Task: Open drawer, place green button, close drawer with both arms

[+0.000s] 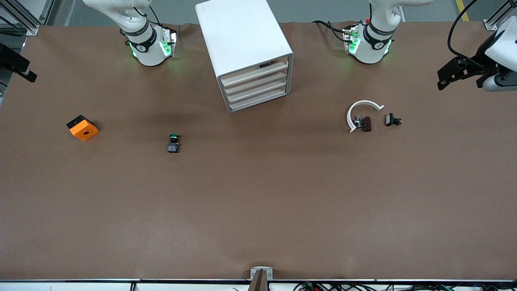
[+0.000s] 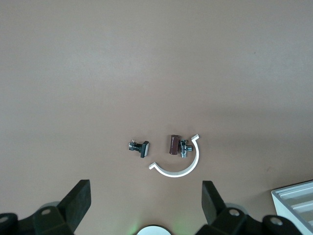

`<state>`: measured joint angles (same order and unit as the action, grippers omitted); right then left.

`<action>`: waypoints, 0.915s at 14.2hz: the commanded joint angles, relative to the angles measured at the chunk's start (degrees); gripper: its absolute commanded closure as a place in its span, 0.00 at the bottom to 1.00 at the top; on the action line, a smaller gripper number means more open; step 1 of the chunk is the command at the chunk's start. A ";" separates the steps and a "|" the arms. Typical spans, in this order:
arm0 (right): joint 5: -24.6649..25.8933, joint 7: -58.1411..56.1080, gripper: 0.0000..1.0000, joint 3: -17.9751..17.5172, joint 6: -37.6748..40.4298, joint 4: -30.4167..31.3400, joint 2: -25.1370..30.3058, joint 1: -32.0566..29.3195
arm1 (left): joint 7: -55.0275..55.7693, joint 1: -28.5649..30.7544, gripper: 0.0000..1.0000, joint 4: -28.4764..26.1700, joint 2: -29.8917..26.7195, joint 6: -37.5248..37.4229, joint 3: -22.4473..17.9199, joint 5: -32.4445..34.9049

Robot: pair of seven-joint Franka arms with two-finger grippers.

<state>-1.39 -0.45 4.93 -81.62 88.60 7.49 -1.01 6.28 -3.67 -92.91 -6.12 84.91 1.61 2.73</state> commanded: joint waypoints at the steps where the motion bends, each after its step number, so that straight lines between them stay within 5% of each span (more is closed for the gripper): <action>1: -0.28 0.18 0.00 -0.18 -0.12 -0.01 0.86 -0.05 | -0.92 -0.37 0.00 1.86 1.02 -1.41 -0.12 1.05; 13: -0.19 0.36 0.00 -0.01 0.06 -2.12 -2.65 -0.22 | 0.75 -1.25 0.00 4.58 15.33 2.89 -0.12 0.08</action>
<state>-1.39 -0.25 5.02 -81.67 87.67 6.15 -1.01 6.37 -3.97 -90.25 5.14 87.06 1.63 2.77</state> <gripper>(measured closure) 0.000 0.000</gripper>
